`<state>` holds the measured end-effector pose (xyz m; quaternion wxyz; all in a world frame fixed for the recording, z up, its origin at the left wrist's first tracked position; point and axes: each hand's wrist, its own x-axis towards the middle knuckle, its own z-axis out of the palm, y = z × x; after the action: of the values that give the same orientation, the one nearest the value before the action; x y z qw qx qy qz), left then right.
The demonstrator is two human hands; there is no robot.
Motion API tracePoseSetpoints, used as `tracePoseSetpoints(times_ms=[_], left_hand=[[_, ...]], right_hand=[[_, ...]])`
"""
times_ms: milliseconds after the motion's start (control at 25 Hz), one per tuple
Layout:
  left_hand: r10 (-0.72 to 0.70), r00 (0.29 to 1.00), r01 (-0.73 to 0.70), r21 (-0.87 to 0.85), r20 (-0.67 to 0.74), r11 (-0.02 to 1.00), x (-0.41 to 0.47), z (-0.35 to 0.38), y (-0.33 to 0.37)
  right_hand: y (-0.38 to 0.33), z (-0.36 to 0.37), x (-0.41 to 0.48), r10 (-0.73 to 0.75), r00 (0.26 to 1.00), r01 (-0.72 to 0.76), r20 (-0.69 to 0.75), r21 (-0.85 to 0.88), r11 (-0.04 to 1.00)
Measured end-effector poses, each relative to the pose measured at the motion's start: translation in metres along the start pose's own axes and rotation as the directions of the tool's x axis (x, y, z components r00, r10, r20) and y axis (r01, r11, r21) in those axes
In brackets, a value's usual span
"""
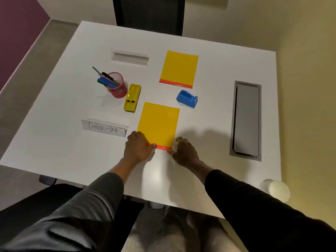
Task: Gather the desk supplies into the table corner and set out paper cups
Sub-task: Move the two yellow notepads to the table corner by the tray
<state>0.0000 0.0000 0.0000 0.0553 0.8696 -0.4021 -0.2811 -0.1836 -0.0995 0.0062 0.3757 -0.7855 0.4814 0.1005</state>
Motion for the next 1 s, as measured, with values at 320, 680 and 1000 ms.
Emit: tracePoseSetpoints(times_ms=[320, 680, 1000], left_hand=[[-0.232, 0.973, 0.228, -0.128, -0.018, 0.965, 0.021, -0.005, 0.032], [-0.392, 0.920, 0.361, -0.347, -0.022, 0.866, 0.026, -0.010, 0.026], [-0.274, 0.961, 0.228, -0.622, 0.021, 0.749, -0.021, -0.006, 0.063]], right_hand=[[-0.008, 0.003, 0.031, 0.187, 0.982, -0.181, -0.009, 0.207, 0.961], [0.027, -0.021, 0.033, 0.338, 0.941, -0.305, -0.001, 0.424, 0.852], [0.081, -0.063, -0.008, 0.187, 0.981, -0.160, -0.050, 0.330, 0.930]])
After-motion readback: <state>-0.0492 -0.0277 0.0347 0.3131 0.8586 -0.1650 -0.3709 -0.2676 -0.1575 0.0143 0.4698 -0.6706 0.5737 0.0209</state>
